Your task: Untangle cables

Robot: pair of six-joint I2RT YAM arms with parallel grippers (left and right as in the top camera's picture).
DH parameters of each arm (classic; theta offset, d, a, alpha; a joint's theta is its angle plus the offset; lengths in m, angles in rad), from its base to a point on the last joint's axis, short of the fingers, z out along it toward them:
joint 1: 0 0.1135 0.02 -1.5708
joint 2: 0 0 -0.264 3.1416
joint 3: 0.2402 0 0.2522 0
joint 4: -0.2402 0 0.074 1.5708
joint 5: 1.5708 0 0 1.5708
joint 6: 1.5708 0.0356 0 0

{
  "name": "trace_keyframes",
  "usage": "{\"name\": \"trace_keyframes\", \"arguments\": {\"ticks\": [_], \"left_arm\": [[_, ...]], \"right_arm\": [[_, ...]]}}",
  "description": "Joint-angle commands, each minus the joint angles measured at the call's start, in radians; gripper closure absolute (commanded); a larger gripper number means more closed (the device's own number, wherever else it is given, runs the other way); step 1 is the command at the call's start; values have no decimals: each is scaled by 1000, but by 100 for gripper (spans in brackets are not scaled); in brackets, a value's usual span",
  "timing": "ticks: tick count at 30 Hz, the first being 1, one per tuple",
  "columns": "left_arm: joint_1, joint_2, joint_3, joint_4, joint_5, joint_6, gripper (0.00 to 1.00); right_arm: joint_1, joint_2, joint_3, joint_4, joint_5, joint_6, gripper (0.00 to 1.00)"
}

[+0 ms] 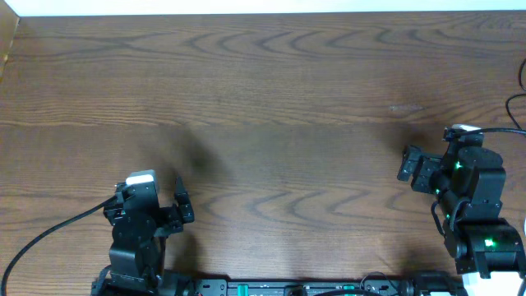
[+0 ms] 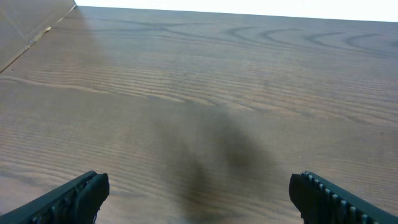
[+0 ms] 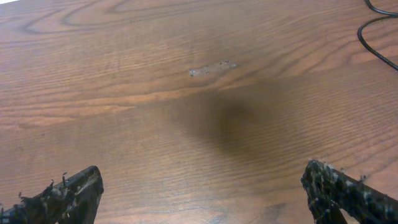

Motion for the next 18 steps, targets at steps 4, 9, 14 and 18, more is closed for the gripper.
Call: {"name": "trace_keyframes", "arguments": {"ticks": [4, 9, 14, 18], "left_arm": [[4, -7, -2, -1, -16, -13, 2], [4, -7, -2, -1, -16, -13, 2], [4, -7, -2, -1, -16, -13, 2], [4, -7, -2, -2, -16, -13, 2]], "right_arm": [[4, -6, -8, 0, 14, -6, 1], [4, -6, -8, -6, 14, -6, 1], [4, -6, -8, -7, 14, -6, 1], [4, -6, -8, -7, 14, -6, 1]]}}
